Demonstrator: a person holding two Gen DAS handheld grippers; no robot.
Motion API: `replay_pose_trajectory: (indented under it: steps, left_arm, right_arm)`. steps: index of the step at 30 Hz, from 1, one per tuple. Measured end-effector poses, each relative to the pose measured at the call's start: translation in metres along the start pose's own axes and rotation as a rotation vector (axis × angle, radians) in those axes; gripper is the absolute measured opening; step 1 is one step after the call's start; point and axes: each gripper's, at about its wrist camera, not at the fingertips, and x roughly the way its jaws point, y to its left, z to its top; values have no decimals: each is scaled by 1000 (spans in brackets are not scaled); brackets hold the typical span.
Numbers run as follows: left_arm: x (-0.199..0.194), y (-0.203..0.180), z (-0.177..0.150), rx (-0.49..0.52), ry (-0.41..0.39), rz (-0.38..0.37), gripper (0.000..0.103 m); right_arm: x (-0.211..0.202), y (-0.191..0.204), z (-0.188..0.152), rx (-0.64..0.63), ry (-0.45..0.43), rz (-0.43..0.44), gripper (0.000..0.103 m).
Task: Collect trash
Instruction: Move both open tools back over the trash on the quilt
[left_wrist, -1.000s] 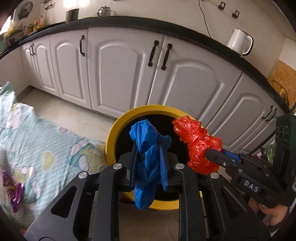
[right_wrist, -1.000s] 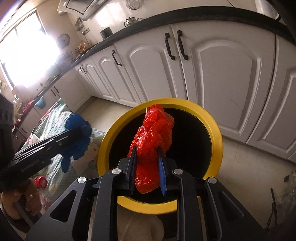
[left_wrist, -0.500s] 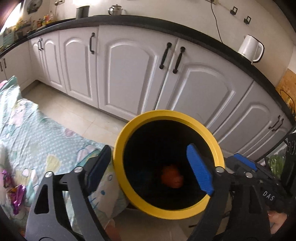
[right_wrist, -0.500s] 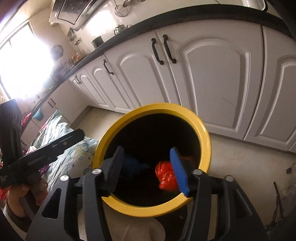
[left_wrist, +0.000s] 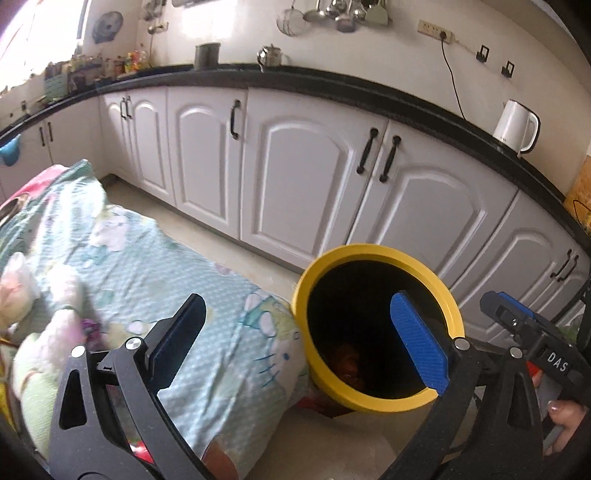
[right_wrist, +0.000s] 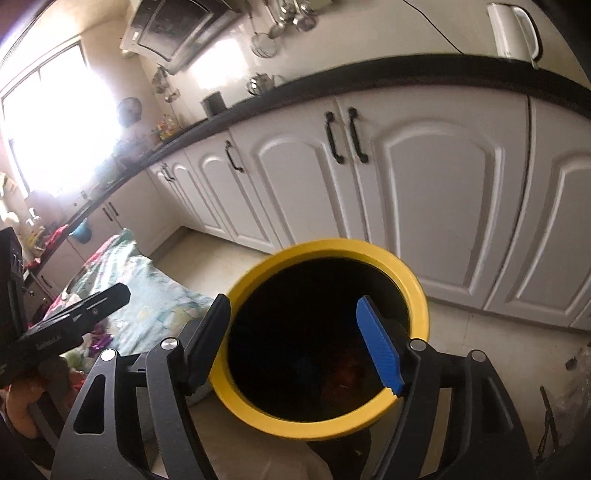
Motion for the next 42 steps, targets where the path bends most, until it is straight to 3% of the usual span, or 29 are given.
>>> replay_pose_trajectory:
  steps: [12,21,42]
  left_arm:
    - [-50,29,-6,-24,-89,65,92]
    - [-86,61,-14,-33,-162,166,92]
    - [-124,123,-47,-119,-185,289,92]
  right_arm:
    - [-15,45,4,-99,-30,102,69]
    - [-13,88,-7,-172,-1,177,69]
    - [-11,190,-54,-353,80,331,69]
